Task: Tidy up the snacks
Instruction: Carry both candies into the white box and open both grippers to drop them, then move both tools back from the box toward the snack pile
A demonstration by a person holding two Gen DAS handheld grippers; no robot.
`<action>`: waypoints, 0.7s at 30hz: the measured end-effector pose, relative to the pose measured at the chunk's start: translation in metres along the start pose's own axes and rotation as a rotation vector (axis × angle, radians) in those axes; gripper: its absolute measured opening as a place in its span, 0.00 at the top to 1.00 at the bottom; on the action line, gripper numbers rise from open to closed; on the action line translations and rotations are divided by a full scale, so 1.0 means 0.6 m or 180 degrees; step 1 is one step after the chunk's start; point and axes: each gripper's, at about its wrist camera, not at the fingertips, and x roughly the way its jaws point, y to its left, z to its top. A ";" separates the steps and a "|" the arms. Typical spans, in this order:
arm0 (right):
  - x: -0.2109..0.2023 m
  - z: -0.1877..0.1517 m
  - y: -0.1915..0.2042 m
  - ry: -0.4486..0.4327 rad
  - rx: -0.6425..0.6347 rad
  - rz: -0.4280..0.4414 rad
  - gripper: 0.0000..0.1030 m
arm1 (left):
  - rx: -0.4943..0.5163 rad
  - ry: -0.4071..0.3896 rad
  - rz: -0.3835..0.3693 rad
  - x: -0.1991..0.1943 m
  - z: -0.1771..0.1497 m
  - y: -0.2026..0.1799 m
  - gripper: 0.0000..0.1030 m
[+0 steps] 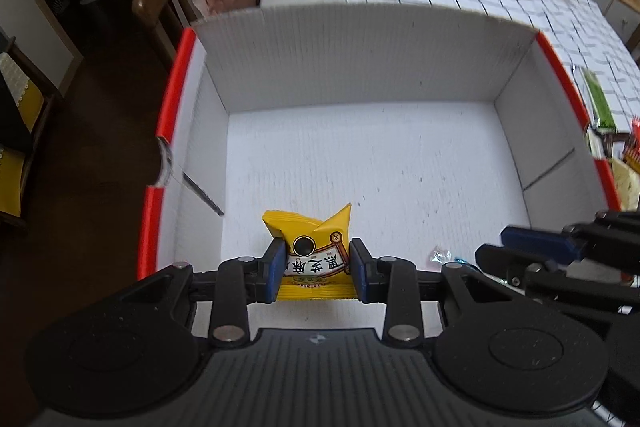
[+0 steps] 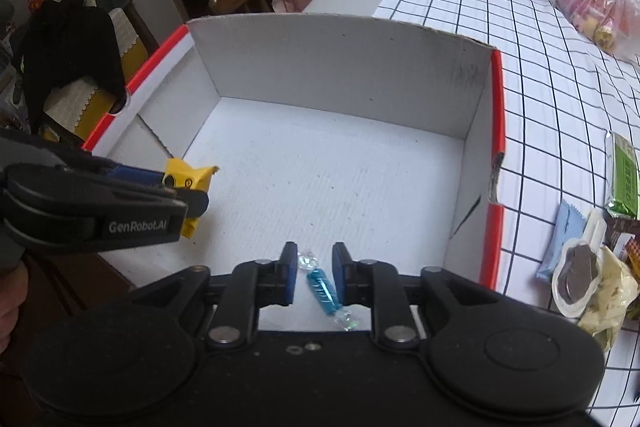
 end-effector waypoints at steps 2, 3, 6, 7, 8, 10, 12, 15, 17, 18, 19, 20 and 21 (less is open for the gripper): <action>0.000 -0.003 -0.002 0.0005 0.0017 0.0001 0.78 | 0.0017 0.0005 -0.0009 0.003 -0.004 -0.002 0.67; -0.001 -0.004 -0.002 0.0004 0.0023 0.0002 0.78 | 0.0022 0.0001 -0.0029 0.004 -0.005 -0.003 0.67; -0.006 -0.006 -0.004 -0.0024 0.0043 -0.0003 0.77 | 0.0030 -0.0015 -0.0073 0.001 -0.009 -0.005 0.66; -0.008 -0.006 -0.004 -0.0040 0.0051 -0.0001 0.76 | 0.0034 -0.0036 -0.0074 -0.002 -0.011 -0.006 0.63; -0.011 -0.007 -0.005 -0.0057 0.0058 0.0000 0.76 | 0.0034 -0.0052 -0.0083 -0.004 -0.011 -0.006 0.61; -0.018 -0.007 -0.007 -0.0090 0.0072 0.0003 0.75 | 0.0005 -0.0086 -0.0118 -0.010 -0.014 -0.005 0.58; -0.026 -0.007 -0.008 -0.0123 0.0086 0.0018 0.73 | -0.0004 -0.0130 -0.0149 -0.018 -0.016 -0.004 0.58; -0.042 -0.006 -0.008 -0.0191 0.0095 0.0037 0.70 | -0.0013 -0.0210 -0.0178 -0.034 -0.019 -0.006 0.54; -0.053 -0.007 -0.008 -0.0243 0.0107 0.0067 0.68 | -0.0030 -0.0285 -0.0187 -0.045 -0.022 -0.007 0.50; -0.059 -0.007 -0.009 -0.0268 0.0113 0.0082 0.67 | -0.0032 -0.0324 -0.0202 -0.051 -0.023 -0.008 0.48; -0.065 -0.008 -0.009 -0.0290 0.0120 0.0092 0.65 | -0.0036 -0.0360 -0.0215 -0.058 -0.025 -0.009 0.47; -0.071 -0.009 -0.010 -0.0313 0.0125 0.0104 0.65 | -0.0044 -0.0401 -0.0216 -0.065 -0.027 -0.010 0.47; -0.076 -0.009 -0.009 -0.0335 0.0126 0.0119 0.64 | -0.0044 -0.0449 -0.0217 -0.072 -0.028 -0.012 0.47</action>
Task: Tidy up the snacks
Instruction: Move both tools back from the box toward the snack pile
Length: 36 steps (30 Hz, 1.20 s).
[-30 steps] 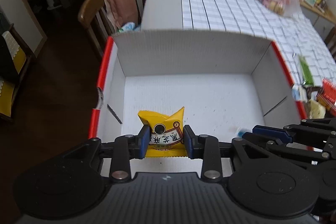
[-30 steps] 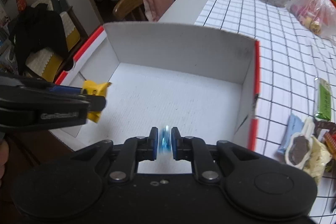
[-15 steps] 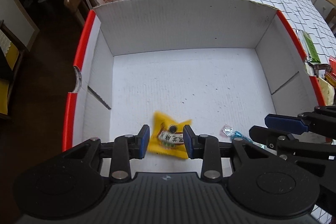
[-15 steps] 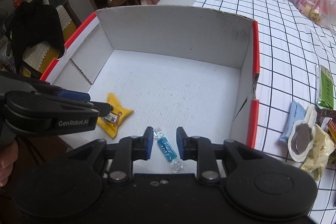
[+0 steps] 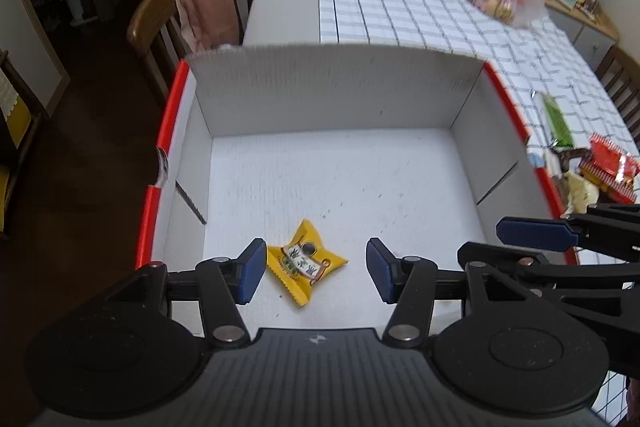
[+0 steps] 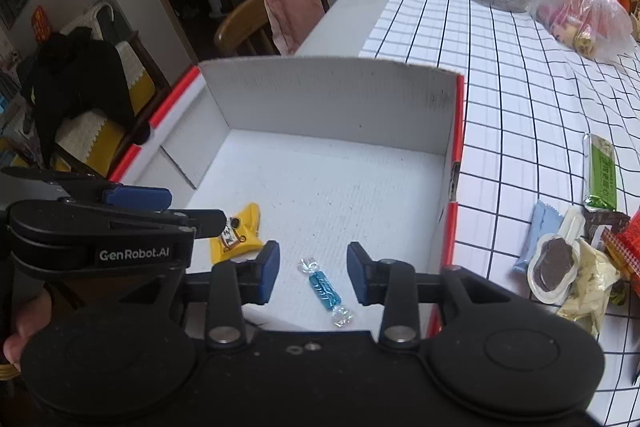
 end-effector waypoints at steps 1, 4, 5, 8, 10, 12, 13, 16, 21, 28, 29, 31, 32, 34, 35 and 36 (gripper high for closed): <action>-0.007 -0.002 0.001 -0.0028 0.0001 0.0005 0.62 | 0.0007 -0.0044 -0.0010 -0.007 0.000 -0.003 0.47; -0.030 -0.004 -0.002 -0.0126 0.0008 0.0030 0.56 | 0.0017 -0.0168 -0.0046 -0.030 -0.002 -0.012 0.44; -0.039 -0.006 -0.004 -0.0161 0.0012 0.0044 0.53 | 0.0019 -0.0211 -0.0053 -0.037 -0.001 -0.016 0.42; -0.066 -0.009 -0.014 -0.0261 0.0045 0.0048 0.39 | 0.0039 -0.0322 -0.0101 -0.058 -0.003 -0.027 0.39; -0.084 -0.011 -0.024 -0.0315 0.0087 0.0077 0.37 | 0.0049 -0.0374 -0.0131 -0.071 -0.004 -0.035 0.39; -0.103 -0.014 -0.033 -0.0384 0.0109 0.0084 0.32 | 0.0054 -0.0434 -0.0185 -0.085 -0.006 -0.047 0.37; -0.112 -0.016 -0.037 -0.0422 0.0119 0.0082 0.28 | 0.0057 -0.0467 -0.0209 -0.092 -0.007 -0.052 0.33; -0.138 -0.026 -0.054 -0.0504 0.0155 0.0097 0.22 | 0.0088 -0.0568 -0.0277 -0.108 -0.012 -0.070 0.30; -0.177 -0.046 -0.089 -0.0592 0.0186 0.0078 0.15 | 0.0127 -0.0647 -0.0374 -0.122 -0.013 -0.111 0.29; -0.228 -0.081 -0.154 -0.0728 0.0245 0.0032 0.01 | 0.0187 -0.0739 -0.0510 -0.131 -0.017 -0.184 0.27; -0.235 -0.089 -0.164 -0.0752 0.0236 0.0017 0.01 | 0.0193 -0.0751 -0.0528 -0.130 -0.018 -0.196 0.26; -0.247 -0.102 -0.183 -0.0785 0.0204 -0.0009 0.00 | 0.0193 -0.0767 -0.0572 -0.128 -0.019 -0.218 0.21; -0.253 -0.108 -0.194 -0.0795 0.0194 -0.0027 0.00 | 0.0195 -0.0773 -0.0603 -0.127 -0.020 -0.229 0.21; -0.263 -0.122 -0.217 -0.0806 0.0169 -0.0081 0.00 | 0.0210 -0.0767 -0.0658 -0.121 -0.022 -0.252 0.21; -0.267 -0.128 -0.229 -0.0800 0.0150 -0.0119 0.00 | 0.0223 -0.0756 -0.0678 -0.118 -0.024 -0.264 0.21; -0.271 -0.134 -0.240 -0.0794 0.0122 -0.0168 0.00 | 0.0228 -0.0747 -0.0687 -0.114 -0.026 -0.275 0.21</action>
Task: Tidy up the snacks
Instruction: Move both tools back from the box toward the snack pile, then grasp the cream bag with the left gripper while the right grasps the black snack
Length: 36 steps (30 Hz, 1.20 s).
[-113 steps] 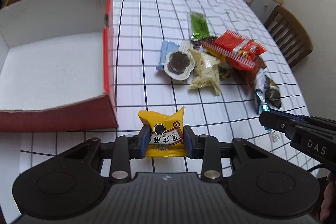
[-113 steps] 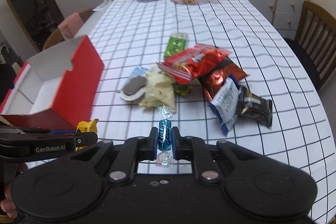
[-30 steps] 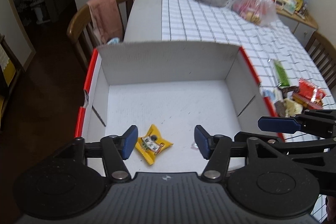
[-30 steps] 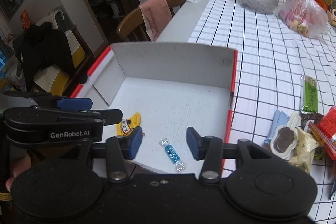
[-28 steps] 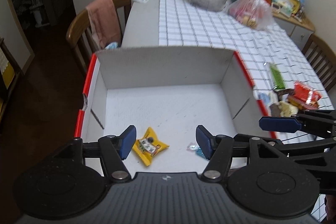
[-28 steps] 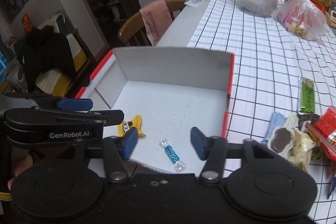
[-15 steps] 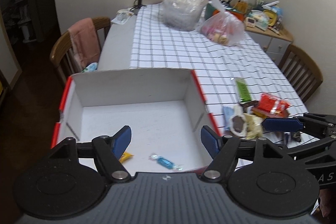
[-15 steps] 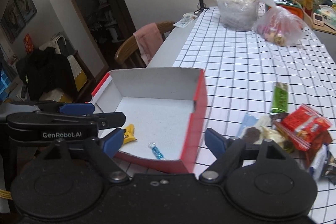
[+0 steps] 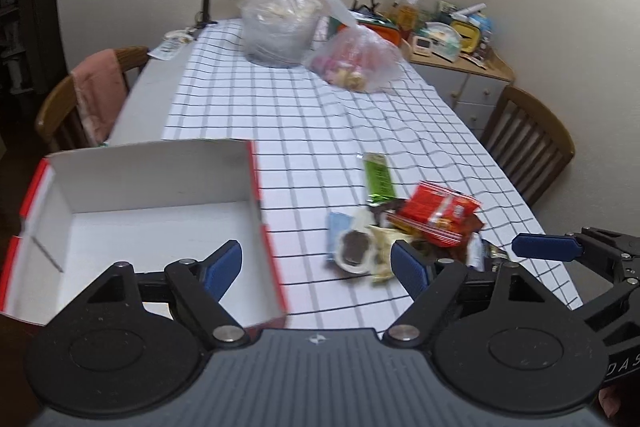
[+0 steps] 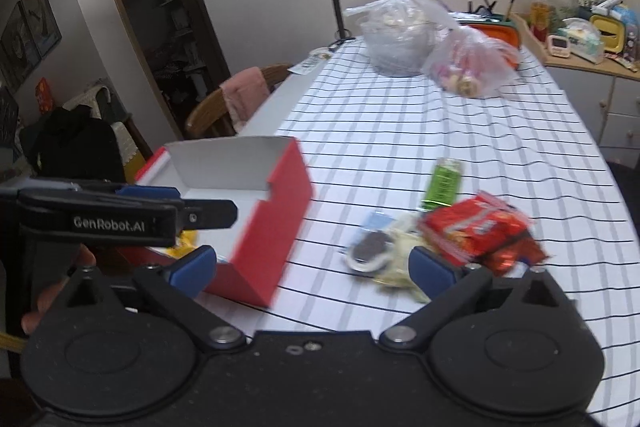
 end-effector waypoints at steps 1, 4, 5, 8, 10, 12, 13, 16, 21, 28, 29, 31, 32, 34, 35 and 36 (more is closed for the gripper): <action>-0.004 -0.004 -0.012 0.0005 -0.0032 -0.0049 0.00 | 0.0006 0.0019 -0.0011 0.007 -0.001 -0.010 0.21; -0.014 -0.018 -0.050 0.0050 -0.0058 -0.0172 0.00 | 0.0050 0.0062 -0.0044 0.025 -0.006 -0.044 0.21; -0.017 -0.021 -0.063 0.0061 -0.0053 -0.0194 0.00 | 0.0080 0.0076 -0.0044 0.032 -0.008 -0.057 0.21; -0.022 -0.029 -0.101 0.0093 -0.0085 -0.0246 0.00 | 0.0187 0.0118 -0.0035 0.057 -0.012 -0.092 0.21; -0.021 -0.035 -0.124 0.0132 -0.0154 -0.0287 0.00 | 0.0235 0.0167 -0.0022 0.075 -0.016 -0.112 0.21; -0.017 -0.042 -0.147 0.0196 -0.0206 -0.0298 0.00 | 0.0245 0.0223 -0.0006 0.093 -0.020 -0.130 0.21; -0.014 -0.045 -0.157 0.0230 -0.0233 -0.0303 0.00 | 0.0251 0.0254 -0.0002 0.102 -0.021 -0.137 0.21; 0.000 -0.054 -0.189 0.0342 -0.0319 -0.0322 0.01 | 0.0276 0.0315 0.0026 0.127 -0.025 -0.156 0.21; 0.032 -0.061 -0.239 0.0522 -0.0440 -0.0312 0.03 | 0.0324 0.0414 0.0073 0.169 -0.029 -0.183 0.21; 0.085 -0.073 -0.286 0.0800 -0.0684 -0.0259 0.08 | 0.0308 0.0632 0.0206 0.241 -0.030 -0.192 0.21; 0.092 -0.074 -0.289 0.0839 -0.0719 -0.0249 0.10 | 0.0316 0.0656 0.0228 0.250 -0.031 -0.192 0.21; 0.106 -0.076 -0.296 0.0901 -0.0798 -0.0227 0.14 | 0.0327 0.0711 0.0252 0.269 -0.030 -0.192 0.21; 0.111 -0.076 -0.299 0.0922 -0.0840 -0.0222 0.15 | 0.0336 0.0739 0.0274 0.278 -0.031 -0.193 0.21; 0.121 -0.077 -0.305 0.0960 -0.0915 -0.0209 0.18 | 0.0349 0.0789 0.0330 0.294 -0.033 -0.193 0.21; 0.125 -0.077 -0.307 0.0982 -0.0943 -0.0200 0.19 | 0.0358 0.0815 0.0354 0.301 -0.033 -0.193 0.21; 0.129 -0.077 -0.310 0.1001 -0.0972 -0.0189 0.19 | 0.0369 0.0833 0.0376 0.307 -0.033 -0.193 0.21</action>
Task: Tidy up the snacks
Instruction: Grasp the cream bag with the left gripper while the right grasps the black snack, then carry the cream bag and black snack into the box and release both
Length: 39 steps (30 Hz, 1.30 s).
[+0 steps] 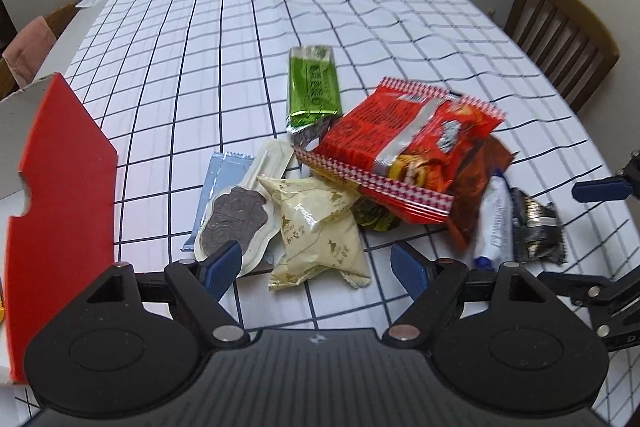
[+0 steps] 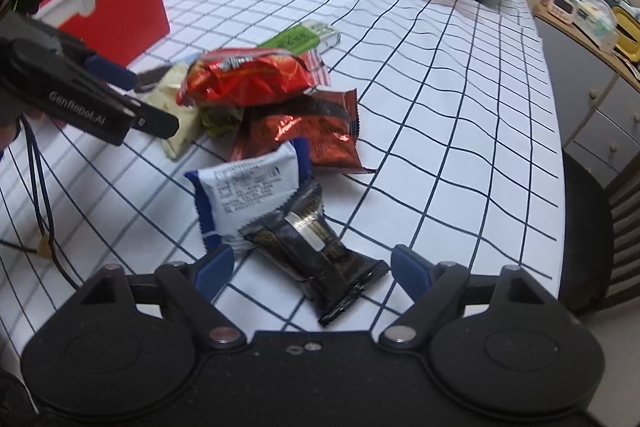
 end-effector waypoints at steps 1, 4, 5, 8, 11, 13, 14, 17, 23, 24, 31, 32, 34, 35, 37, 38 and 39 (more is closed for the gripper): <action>0.003 0.000 -0.002 0.0012 -0.0037 0.0007 0.20 | 0.0018 0.0011 0.0011 0.004 0.001 -0.002 0.21; 0.012 0.001 -0.005 0.0047 -0.0164 0.0013 0.23 | 0.0121 0.0034 0.0065 0.016 0.005 -0.011 0.21; 0.015 0.001 -0.005 0.0053 -0.0209 0.0012 0.24 | 0.0147 0.0041 0.0081 0.019 0.007 -0.014 0.21; 0.023 0.002 -0.007 0.0083 -0.0292 0.0028 0.30 | 0.0228 0.0030 0.0118 0.023 0.011 -0.024 0.21; 0.027 0.001 -0.006 0.0101 -0.0334 0.0076 0.39 | 0.0278 0.0030 0.0123 0.025 0.016 -0.032 0.22; 0.026 -0.001 -0.003 0.0081 -0.0356 0.0082 0.41 | 0.0324 0.0018 0.0143 0.024 0.015 -0.037 0.28; 0.025 -0.002 -0.003 0.0072 -0.0352 0.0095 0.43 | 0.0342 0.0016 0.0162 0.023 0.014 -0.039 0.31; 0.020 -0.004 -0.002 0.0049 -0.0318 0.0095 0.51 | 0.0358 0.0092 0.0222 0.029 0.013 -0.041 0.47; 0.008 -0.010 -0.003 -0.0024 -0.0136 0.0112 0.68 | 0.0355 0.0117 0.0250 0.029 0.009 -0.041 0.64; 0.005 -0.011 -0.003 -0.0035 -0.0095 0.0109 0.70 | 0.0351 0.0111 0.0257 0.028 0.009 -0.042 0.65; -0.023 -0.026 -0.008 -0.0129 0.0359 0.0155 0.72 | 0.0118 0.0139 0.0157 0.012 0.005 -0.031 0.69; -0.028 -0.028 -0.007 -0.0151 0.0410 0.0168 0.72 | 0.0097 0.0133 0.0151 0.008 0.003 -0.030 0.70; -0.039 -0.033 -0.003 -0.0200 0.0491 0.0180 0.72 | 0.0050 0.0119 0.0127 -0.001 -0.002 -0.028 0.70; -0.044 -0.035 -0.001 -0.0217 0.0535 0.0183 0.72 | 0.0029 0.0116 0.0116 -0.004 -0.005 -0.027 0.70; -0.054 -0.039 0.004 -0.0253 0.0625 0.0203 0.72 | -0.0005 0.0105 0.0113 -0.011 -0.010 -0.026 0.71; -0.058 -0.040 0.006 -0.0267 0.0673 0.0214 0.72 | -0.0023 0.0099 0.0106 -0.015 -0.013 -0.025 0.71; -0.064 -0.041 0.010 -0.0280 0.0711 0.0229 0.72 | -0.0054 0.0102 0.0091 -0.019 -0.016 -0.023 0.72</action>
